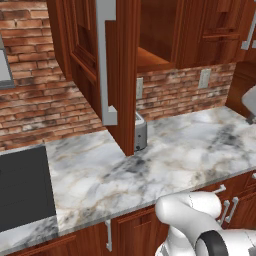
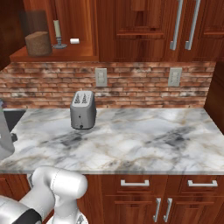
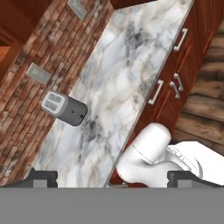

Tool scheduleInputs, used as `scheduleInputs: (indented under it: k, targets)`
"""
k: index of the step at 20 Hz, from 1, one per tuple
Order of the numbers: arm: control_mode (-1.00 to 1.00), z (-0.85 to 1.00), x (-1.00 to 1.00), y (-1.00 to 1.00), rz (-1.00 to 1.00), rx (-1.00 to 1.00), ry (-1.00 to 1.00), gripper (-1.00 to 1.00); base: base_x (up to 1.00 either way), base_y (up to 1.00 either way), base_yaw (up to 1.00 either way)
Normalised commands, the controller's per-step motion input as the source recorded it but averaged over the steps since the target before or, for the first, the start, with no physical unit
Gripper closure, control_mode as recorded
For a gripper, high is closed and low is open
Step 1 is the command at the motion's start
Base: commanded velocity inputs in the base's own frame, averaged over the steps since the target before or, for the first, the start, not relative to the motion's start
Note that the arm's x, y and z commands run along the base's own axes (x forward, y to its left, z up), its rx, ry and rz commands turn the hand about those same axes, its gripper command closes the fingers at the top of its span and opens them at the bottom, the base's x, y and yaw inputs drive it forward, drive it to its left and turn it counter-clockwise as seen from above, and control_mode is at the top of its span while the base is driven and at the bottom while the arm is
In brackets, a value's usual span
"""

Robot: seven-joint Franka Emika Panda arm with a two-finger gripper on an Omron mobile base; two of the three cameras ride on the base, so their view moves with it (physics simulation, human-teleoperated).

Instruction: Pick the candle and jar from the dining table and place them in the open cabinet. Close the cabinet after placing the objects.

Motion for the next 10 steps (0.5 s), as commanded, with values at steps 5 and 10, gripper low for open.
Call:
scheduleInputs:
  k: [5, 10]
  targets:
    - [-1.0, 0.0, -0.61, 0.22, 0.0, -0.05, 0.0, -1.0, 0.0, 0.0, 0.0]
    - [-1.0, 0.0, -0.6, 0.0, 0.0, -0.13, 0.02, -1.0, 0.0, 0.0, 0.0]
